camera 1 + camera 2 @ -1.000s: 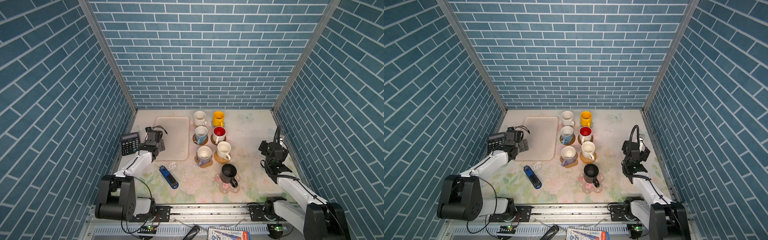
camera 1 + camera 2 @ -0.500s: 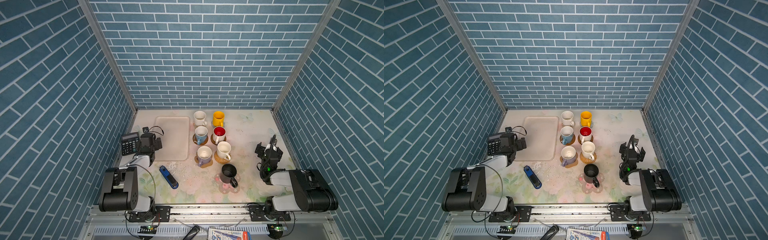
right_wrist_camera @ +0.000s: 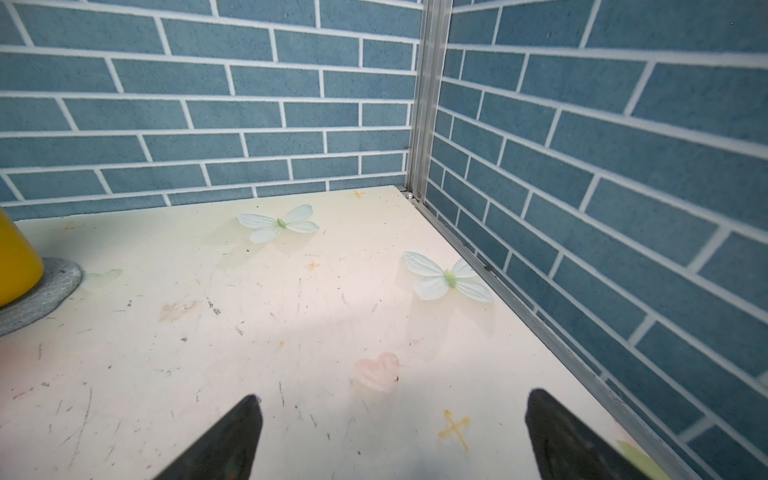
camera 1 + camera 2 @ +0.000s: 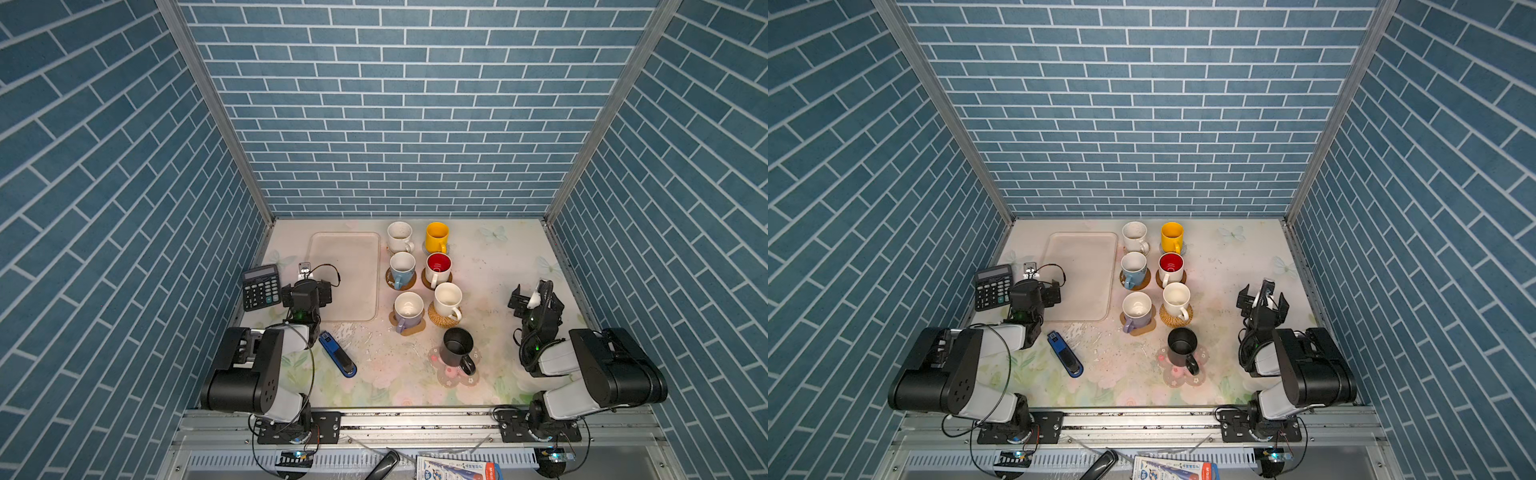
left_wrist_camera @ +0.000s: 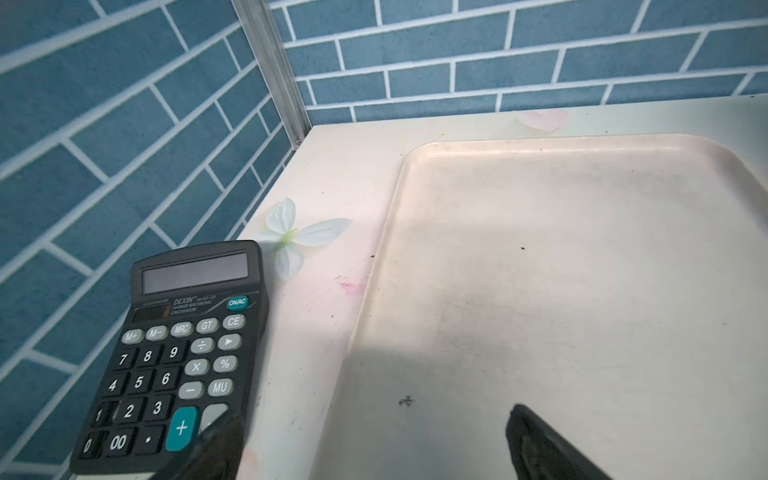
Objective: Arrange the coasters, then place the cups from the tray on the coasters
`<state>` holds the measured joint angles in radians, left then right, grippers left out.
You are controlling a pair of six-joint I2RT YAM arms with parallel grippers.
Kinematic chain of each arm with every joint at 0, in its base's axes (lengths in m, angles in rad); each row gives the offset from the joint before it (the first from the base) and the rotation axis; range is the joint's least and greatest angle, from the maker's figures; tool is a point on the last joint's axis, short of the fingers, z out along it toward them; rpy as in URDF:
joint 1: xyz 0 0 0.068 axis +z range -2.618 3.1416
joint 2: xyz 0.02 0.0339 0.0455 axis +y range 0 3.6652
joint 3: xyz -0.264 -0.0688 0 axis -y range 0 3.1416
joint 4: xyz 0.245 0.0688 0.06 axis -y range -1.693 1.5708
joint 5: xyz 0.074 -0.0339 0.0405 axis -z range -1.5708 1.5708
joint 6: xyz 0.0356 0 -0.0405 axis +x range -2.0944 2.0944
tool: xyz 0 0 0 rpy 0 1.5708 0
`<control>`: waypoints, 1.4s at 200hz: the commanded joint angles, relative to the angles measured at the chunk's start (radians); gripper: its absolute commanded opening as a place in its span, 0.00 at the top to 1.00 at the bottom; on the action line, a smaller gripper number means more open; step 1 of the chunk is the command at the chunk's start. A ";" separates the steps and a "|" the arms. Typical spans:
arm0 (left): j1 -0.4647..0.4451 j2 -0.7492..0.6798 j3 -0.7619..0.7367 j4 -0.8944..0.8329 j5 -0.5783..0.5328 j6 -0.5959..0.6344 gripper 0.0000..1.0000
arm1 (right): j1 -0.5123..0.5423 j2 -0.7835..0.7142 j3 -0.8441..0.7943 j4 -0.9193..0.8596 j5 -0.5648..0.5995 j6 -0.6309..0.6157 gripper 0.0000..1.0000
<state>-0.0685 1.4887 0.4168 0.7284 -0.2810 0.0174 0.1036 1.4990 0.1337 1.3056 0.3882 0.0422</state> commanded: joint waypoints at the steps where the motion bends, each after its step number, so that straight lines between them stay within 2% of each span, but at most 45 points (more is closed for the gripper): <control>1: 0.000 0.043 -0.048 0.188 0.074 0.052 0.01 | -0.003 -0.010 0.037 -0.041 -0.083 -0.067 0.01; 19: -0.016 0.038 -0.050 0.175 0.032 0.052 0.01 | -0.004 0.005 0.033 -0.019 -0.105 -0.077 0.01; 42: -0.014 0.042 -0.047 0.179 0.031 0.050 0.01 | -0.005 0.016 0.056 -0.062 -0.153 -0.089 0.01; 67: -0.014 0.041 -0.047 0.172 0.031 0.049 0.01 | -0.013 0.076 0.005 0.090 -0.186 -0.095 0.01; 99: -0.014 0.039 -0.047 0.169 0.031 0.048 0.01 | -0.051 0.102 0.019 0.088 -0.255 -0.068 0.01; 113: -0.014 0.038 -0.046 0.168 0.031 0.049 0.01 | -0.065 0.064 0.062 -0.025 -0.252 -0.047 0.01; 132: -0.014 0.041 -0.044 0.166 0.034 0.047 0.01 | -0.089 0.043 0.218 -0.355 -0.249 -0.019 0.01; 140: -0.013 0.041 -0.043 0.163 0.037 0.047 0.01 | -0.122 0.047 0.264 -0.445 -0.309 0.008 0.02; 148: -0.009 0.039 -0.040 0.158 0.043 0.046 0.01 | -0.152 0.046 0.263 -0.446 -0.336 0.028 0.01; 207: 0.006 0.041 -0.037 0.144 0.071 0.036 0.01 | -0.136 0.041 0.249 -0.422 -0.316 0.010 0.01; 280: 0.006 0.038 -0.038 0.149 0.070 0.036 0.01 | -0.137 0.045 0.265 -0.449 -0.357 0.007 0.01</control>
<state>-0.0677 1.5227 0.3733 0.8806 -0.2184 0.0574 -0.0334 1.5528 0.3847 0.8696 0.0578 0.0486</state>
